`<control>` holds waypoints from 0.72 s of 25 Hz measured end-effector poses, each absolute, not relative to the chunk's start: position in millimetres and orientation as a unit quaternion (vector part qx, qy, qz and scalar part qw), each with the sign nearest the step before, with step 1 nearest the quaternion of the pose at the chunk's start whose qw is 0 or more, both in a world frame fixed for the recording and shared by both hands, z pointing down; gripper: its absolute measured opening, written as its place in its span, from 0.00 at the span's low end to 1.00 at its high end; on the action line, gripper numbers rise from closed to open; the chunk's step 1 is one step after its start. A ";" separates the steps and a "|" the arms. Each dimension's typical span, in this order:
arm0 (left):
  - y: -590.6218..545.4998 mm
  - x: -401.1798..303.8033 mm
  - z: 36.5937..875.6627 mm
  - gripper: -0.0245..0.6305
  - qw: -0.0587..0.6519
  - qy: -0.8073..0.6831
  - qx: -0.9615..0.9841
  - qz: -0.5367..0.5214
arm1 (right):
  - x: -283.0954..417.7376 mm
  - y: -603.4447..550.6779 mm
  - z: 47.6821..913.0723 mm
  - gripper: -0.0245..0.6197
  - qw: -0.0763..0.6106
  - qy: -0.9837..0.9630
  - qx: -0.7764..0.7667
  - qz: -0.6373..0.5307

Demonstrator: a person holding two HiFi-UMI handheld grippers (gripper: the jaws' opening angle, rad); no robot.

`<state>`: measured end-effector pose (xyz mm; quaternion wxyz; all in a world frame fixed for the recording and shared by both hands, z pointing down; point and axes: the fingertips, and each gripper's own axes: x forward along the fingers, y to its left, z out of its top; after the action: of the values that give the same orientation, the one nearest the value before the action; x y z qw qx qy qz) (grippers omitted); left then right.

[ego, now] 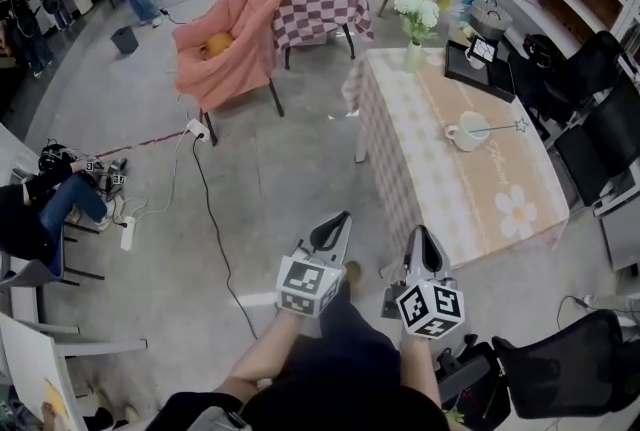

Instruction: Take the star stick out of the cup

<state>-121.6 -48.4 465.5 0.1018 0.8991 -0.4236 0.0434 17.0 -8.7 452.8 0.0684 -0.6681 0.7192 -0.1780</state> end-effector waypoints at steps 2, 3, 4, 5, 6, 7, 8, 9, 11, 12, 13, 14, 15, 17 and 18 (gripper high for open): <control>-64.2 -124.2 463.8 0.06 0.101 -0.429 0.897 0.043 | 14.0 -23.5 451.9 0.04 0.067 0.723 -0.663 -0.180; -72.0 -125.2 463.3 0.06 0.102 -0.432 0.895 0.042 | 13.4 -30.7 451.9 0.04 0.065 0.725 -0.661 -0.181; -79.5 -125.7 463.2 0.06 0.103 -0.435 0.894 0.042 | 13.2 -37.6 452.1 0.04 0.064 0.726 -0.660 -0.183; -86.8 -125.7 463.5 0.06 0.105 -0.437 0.893 0.042 | 13.6 -44.2 452.1 0.04 0.063 0.727 -0.659 -0.184; -93.9 -125.2 464.0 0.06 0.106 -0.438 0.892 0.042 | 14.4 -50.7 451.8 0.04 0.063 0.727 -0.658 -0.185; -100.9 -124.3 464.4 0.06 0.108 -0.439 0.891 0.042 | 15.5 -57.0 451.3 0.04 0.063 0.727 -0.658 -0.185; -107.7 -123.0 464.6 0.06 0.110 -0.439 0.891 0.042 | 16.7 -63.3 450.6 0.04 0.063 0.728 -0.657 -0.186; -114.3 -121.5 464.5 0.06 0.111 -0.439 0.891 0.042 | 18.0 -69.7 450.1 0.04 0.062 0.728 -0.657 -0.186; -126.7 -117.2 463.3 0.06 0.113 -0.438 0.891 0.041 | 21.1 -82.1 449.3 0.04 0.058 0.728 -0.657 -0.186; -132.5 -114.3 462.5 0.06 0.113 -0.436 0.892 0.040 | 23.0 -88.1 448.8 0.04 0.058 0.728 -0.657 -0.186; -138.4 -111.2 461.9 0.06 0.112 -0.434 0.893 0.040 | 25.0 -94.1 448.2 0.04 0.058 0.728 -0.658 -0.186; -144.4 -108.3 461.5 0.06 0.112 -0.433 0.894 0.040 | 26.9 -100.3 447.5 0.04 0.059 0.728 -0.658 -0.186; -150.7 -105.9 461.4 0.06 0.112 -0.431 0.894 0.041 | 28.5 -106.8 446.7 0.04 0.059 0.728 -0.657 -0.187; -163.4 -101.9 460.7 0.06 0.112 -0.430 0.895 0.041 | 30.9 -120.2 444.7 0.04 0.062 0.728 -0.657 -0.187; -169.8 -99.9 460.0 0.06 0.112 -0.428 0.896 0.041 | 32.2 -127.0 443.9 0.04 0.063 0.728 -0.657 -0.187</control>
<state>-99.9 -169.8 460.0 0.1123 0.8956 -0.4285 0.0414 32.2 -127.0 443.9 0.0629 -0.6567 0.7278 -0.1871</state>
